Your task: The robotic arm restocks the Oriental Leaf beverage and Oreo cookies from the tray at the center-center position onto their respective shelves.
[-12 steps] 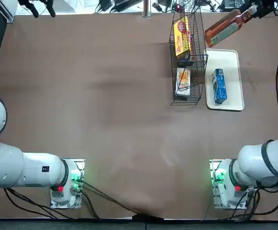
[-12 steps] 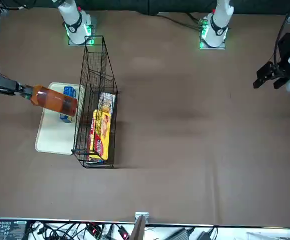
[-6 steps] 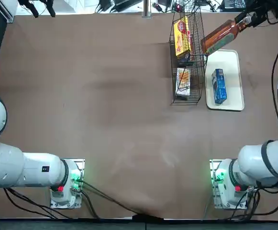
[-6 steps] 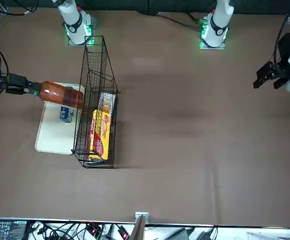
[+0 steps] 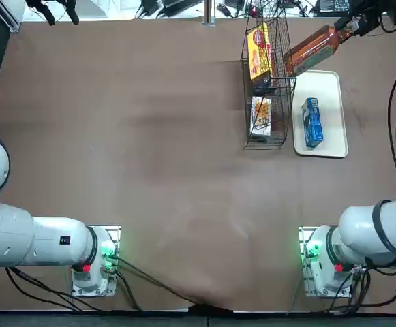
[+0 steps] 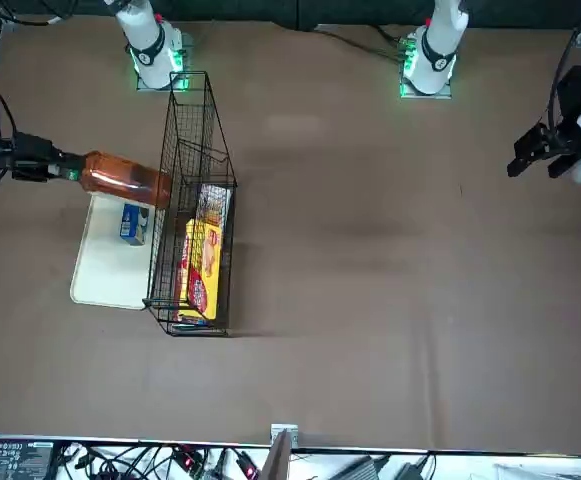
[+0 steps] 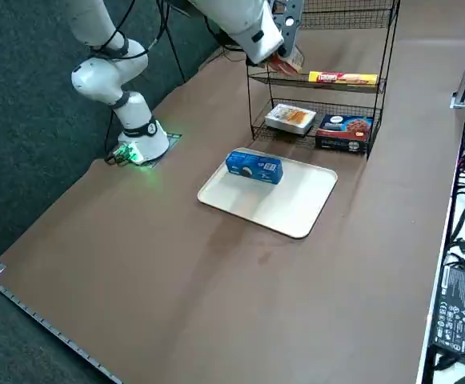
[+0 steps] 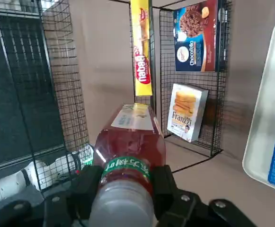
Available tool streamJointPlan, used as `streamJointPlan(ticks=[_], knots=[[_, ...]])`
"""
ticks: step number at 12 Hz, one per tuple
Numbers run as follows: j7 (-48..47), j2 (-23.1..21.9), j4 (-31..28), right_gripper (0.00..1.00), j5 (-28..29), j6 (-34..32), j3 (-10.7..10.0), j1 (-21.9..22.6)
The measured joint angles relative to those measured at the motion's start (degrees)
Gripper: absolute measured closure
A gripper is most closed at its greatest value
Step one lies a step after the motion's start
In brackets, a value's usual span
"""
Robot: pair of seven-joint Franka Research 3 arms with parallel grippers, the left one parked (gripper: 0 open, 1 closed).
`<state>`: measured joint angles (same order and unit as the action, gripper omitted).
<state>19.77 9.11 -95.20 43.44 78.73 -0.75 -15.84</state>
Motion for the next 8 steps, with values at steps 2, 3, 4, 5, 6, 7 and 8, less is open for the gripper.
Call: streamJointPlan(ticks=[2, 3, 4, 5, 6, 7, 8], knots=[[0.0, -1.6, -1.2, 0.40, 0.0, -0.2, 0.1, 0.4], [0.0, -2.2, -2.3, 0.40, 0.0, 0.1, 0.2, 0.8], [0.0, -2.7, -3.5, 0.40, 0.0, 0.9, 0.3, 1.3], [0.0, -3.1, -4.9, 0.40, 0.1, 2.0, 0.4, 1.9], [0.0, -3.6, -6.3, 0.40, 0.1, 3.3, 0.5, 2.5], [0.1, -4.1, -7.6, 0.40, 0.1, 4.5, 0.6, 3.1], [0.1, -4.5, -8.8, 0.40, 0.2, 5.5, 0.6, 3.6]])
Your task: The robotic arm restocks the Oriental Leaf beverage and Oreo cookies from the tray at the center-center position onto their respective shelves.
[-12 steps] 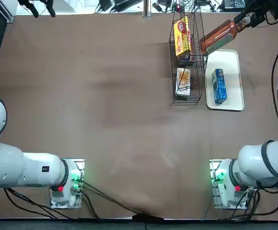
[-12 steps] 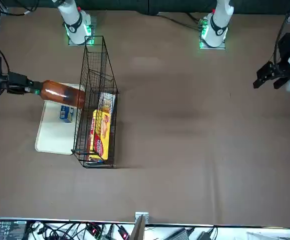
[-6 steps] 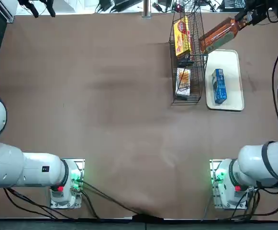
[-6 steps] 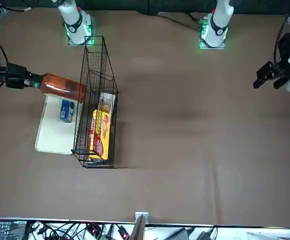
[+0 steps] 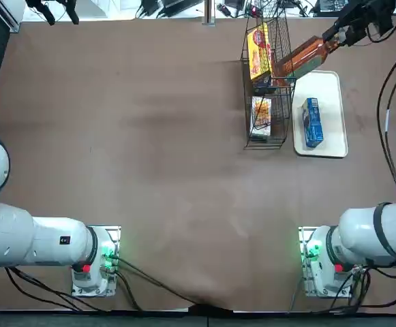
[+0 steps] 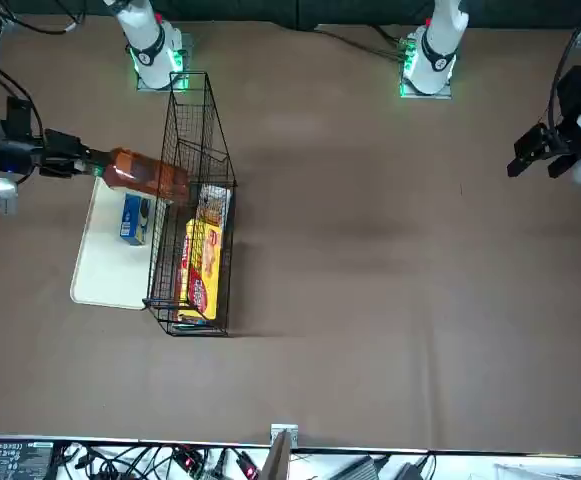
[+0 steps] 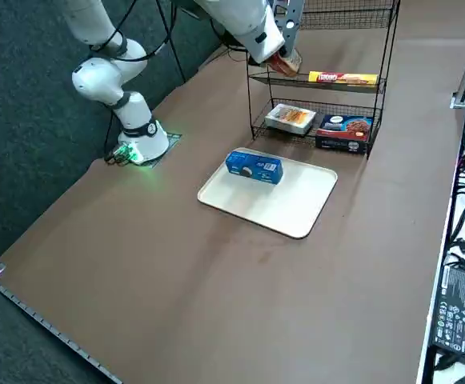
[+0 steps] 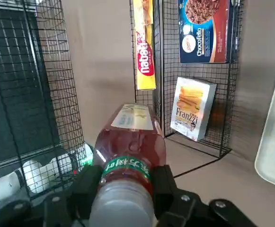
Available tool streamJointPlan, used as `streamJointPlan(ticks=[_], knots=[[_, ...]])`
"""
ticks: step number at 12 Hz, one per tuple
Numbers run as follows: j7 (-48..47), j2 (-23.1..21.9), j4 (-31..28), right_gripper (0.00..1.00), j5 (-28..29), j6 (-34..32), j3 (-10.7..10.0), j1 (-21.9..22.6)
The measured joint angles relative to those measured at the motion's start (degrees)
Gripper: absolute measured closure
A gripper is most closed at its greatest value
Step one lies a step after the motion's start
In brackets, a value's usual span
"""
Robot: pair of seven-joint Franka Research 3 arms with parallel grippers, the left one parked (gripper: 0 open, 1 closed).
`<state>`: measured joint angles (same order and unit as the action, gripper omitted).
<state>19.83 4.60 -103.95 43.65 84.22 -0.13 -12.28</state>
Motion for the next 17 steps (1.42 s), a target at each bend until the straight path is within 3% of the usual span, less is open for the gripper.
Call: streamJointPlan(ticks=[12, 17], knots=[[0.0, -5.2, -11.4, 0.40, 2.1, 11.0, 0.1, 5.2], [0.0, -5.7, -12.9, 0.40, 2.3, 14.2, 0.1, 7.7]])
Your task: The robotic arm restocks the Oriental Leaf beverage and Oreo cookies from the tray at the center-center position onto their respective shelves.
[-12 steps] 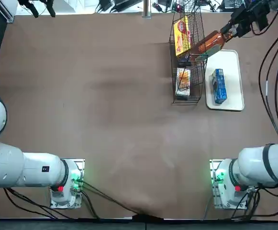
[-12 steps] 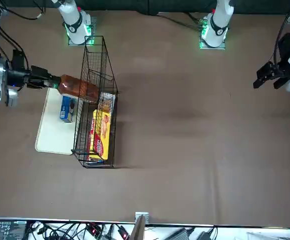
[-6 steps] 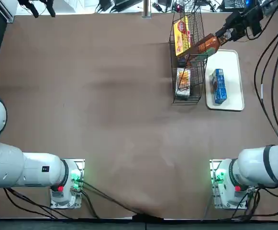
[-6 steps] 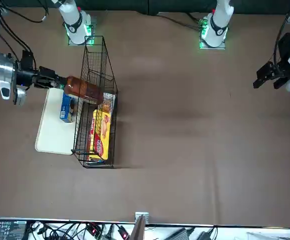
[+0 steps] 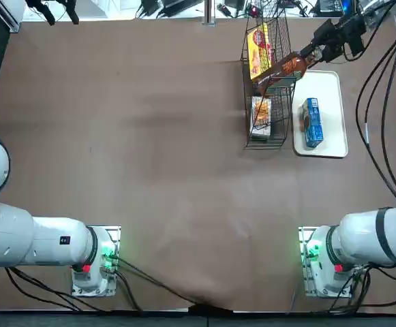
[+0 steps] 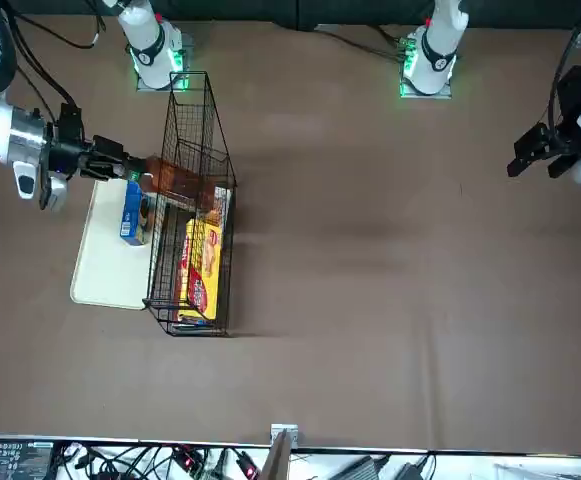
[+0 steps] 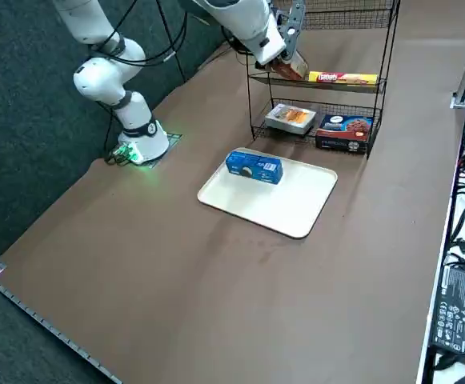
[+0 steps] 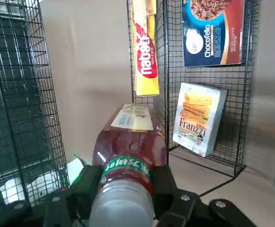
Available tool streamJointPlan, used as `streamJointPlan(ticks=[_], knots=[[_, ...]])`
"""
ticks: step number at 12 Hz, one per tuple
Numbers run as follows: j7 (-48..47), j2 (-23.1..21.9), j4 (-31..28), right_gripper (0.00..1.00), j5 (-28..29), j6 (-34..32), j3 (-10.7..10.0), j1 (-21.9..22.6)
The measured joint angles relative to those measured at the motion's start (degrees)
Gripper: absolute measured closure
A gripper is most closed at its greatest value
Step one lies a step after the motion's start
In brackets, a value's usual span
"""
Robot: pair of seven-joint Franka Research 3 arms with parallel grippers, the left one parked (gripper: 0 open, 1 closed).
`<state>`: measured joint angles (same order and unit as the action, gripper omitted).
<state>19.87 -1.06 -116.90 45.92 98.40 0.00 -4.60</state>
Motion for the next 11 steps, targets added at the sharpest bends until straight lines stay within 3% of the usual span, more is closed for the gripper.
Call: streamJointPlan(ticks=[11], knots=[[1.0, 0.0, -1.7, 0.40, 0.0, 2.6, 0.0, 1.9]])
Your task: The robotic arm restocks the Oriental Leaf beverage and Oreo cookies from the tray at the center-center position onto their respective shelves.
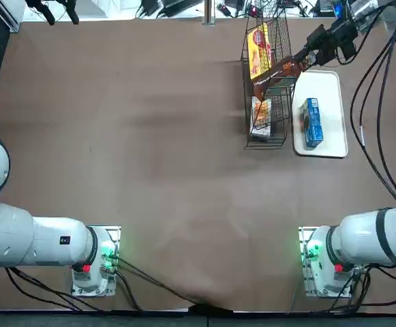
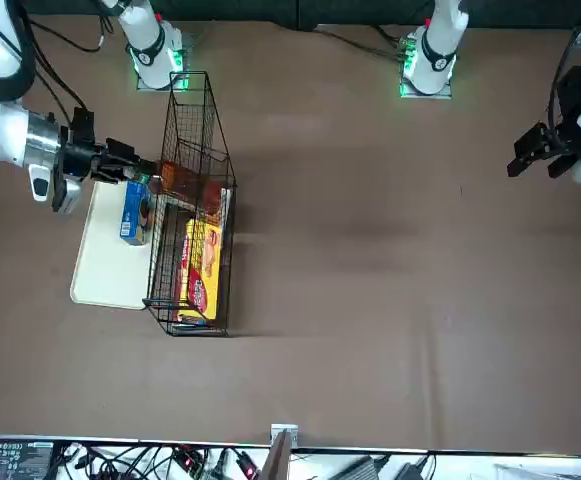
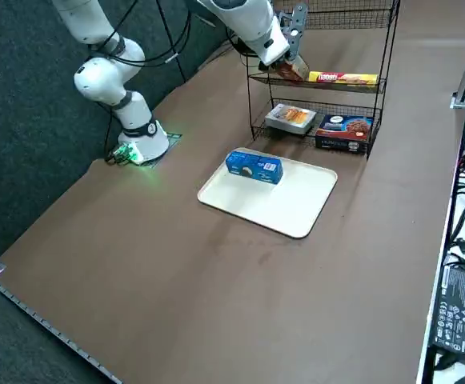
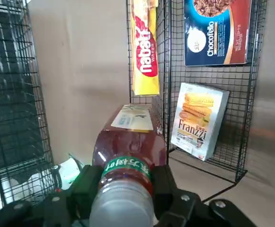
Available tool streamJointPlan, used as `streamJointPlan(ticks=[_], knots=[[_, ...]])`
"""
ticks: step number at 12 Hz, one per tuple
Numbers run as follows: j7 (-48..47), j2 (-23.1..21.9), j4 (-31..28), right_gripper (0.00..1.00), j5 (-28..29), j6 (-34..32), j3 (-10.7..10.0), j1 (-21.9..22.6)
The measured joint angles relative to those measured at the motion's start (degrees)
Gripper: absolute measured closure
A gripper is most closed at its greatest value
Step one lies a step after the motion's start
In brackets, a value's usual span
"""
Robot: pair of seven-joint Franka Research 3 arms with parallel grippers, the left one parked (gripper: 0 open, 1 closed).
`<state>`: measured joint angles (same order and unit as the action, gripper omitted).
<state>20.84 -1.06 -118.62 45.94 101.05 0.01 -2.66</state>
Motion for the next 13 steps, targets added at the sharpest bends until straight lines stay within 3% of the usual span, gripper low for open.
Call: streamJointPlan(ticks=[13], knots=[[1.2, 0.7, -1.4, 0.40, 0.8, 1.7, 0.0, 1.5]])
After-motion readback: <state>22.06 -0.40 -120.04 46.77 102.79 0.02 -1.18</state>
